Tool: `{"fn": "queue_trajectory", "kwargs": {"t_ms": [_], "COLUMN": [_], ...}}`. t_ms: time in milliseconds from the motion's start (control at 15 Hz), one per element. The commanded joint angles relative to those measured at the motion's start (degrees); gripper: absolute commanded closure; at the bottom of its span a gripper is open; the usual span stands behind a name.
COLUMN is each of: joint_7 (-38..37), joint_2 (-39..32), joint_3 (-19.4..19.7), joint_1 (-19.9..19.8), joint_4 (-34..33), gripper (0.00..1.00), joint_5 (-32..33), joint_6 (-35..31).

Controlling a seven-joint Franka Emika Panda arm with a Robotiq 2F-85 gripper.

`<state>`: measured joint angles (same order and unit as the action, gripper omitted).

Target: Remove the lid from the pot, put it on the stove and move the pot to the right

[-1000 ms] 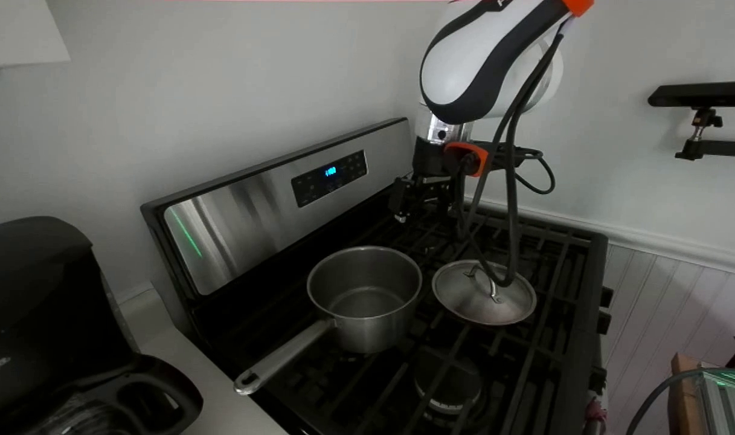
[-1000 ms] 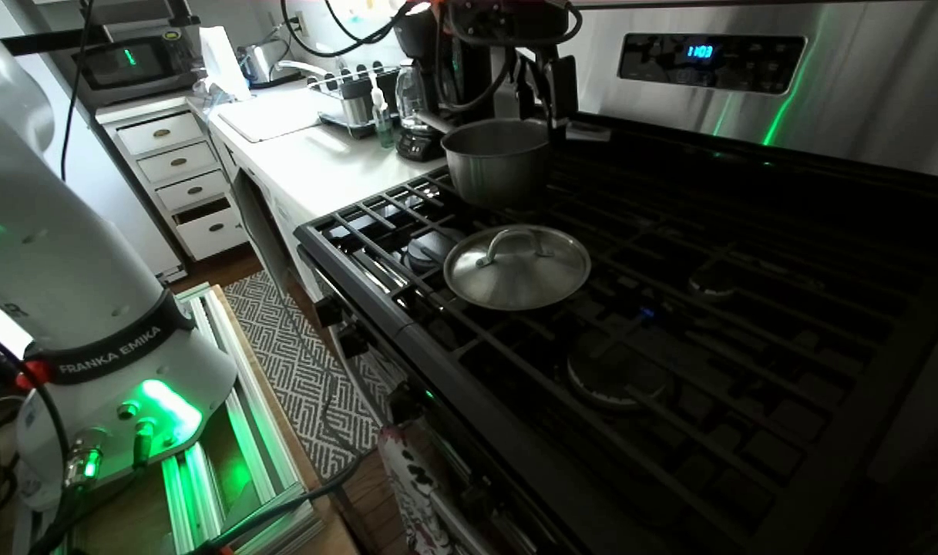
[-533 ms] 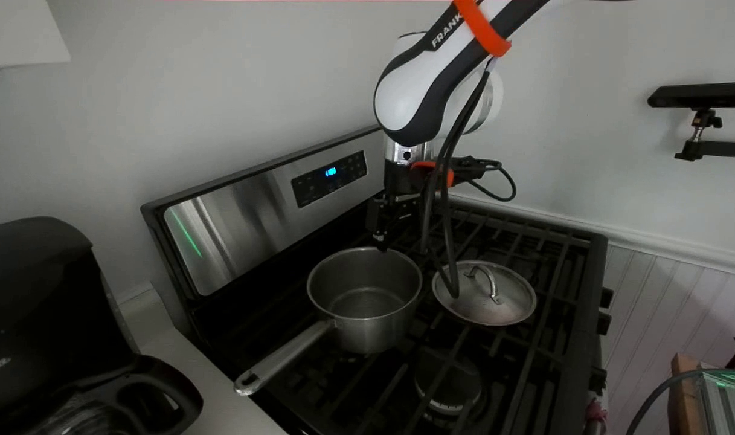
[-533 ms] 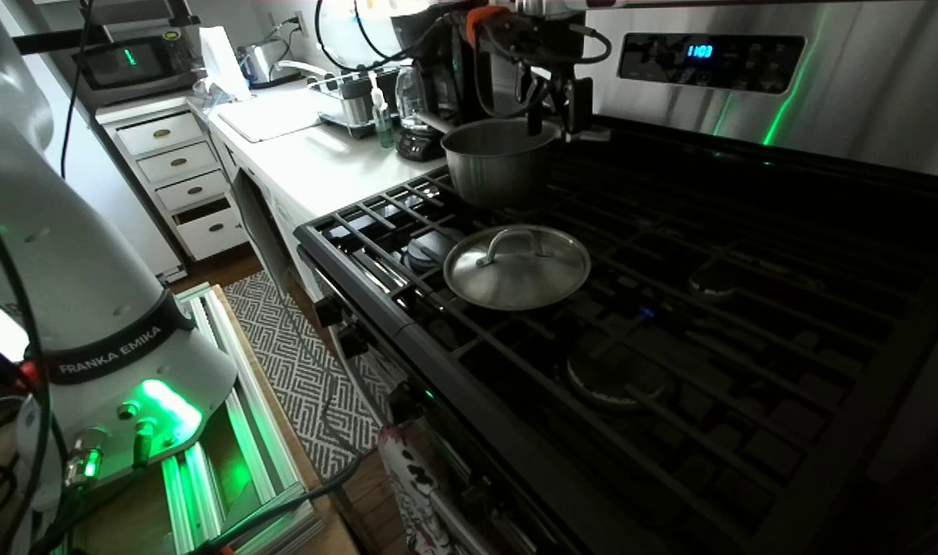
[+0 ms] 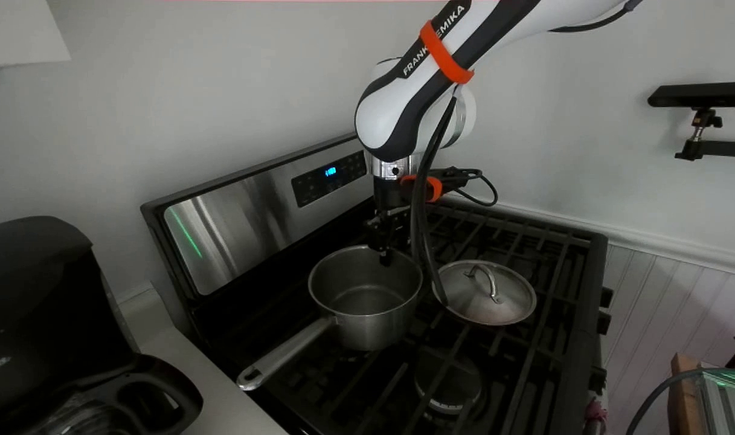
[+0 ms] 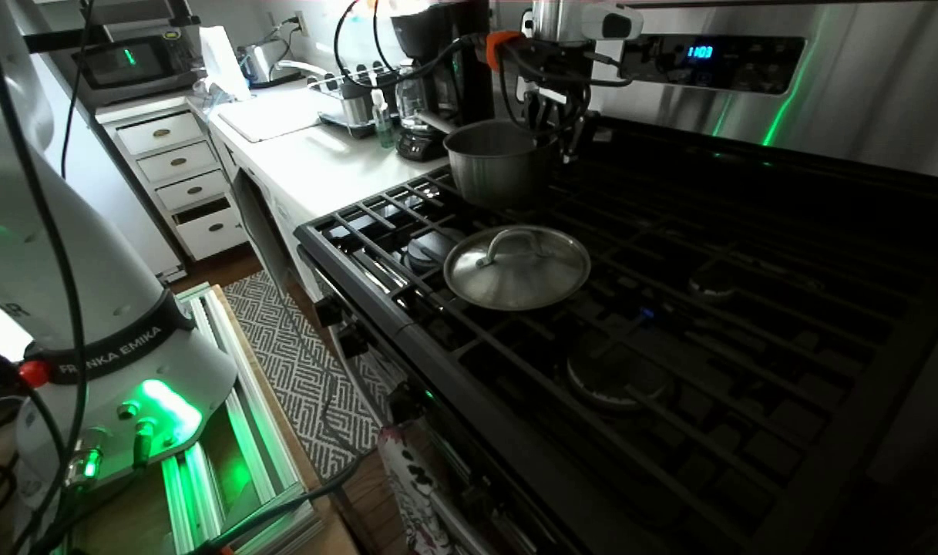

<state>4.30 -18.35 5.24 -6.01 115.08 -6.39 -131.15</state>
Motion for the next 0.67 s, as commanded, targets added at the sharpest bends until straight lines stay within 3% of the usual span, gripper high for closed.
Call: {"fn": "queue_trajectory", "kwargs": {"t_ms": [0,200,600], "joint_7": [1.8,2.2,3.7], "joint_2": [-1.6,-1.4,-0.7], "joint_3": [-0.6,-0.5,0.1], "joint_1": [-1.2,-1.5,-4.1], "joint_4": [-2.7,-2.5,-1.8], "gripper": [0.77,0.98,1.00], "joint_5": [-0.1,-0.5,-1.4], "joint_6": [1.8,1.7,1.5]}}
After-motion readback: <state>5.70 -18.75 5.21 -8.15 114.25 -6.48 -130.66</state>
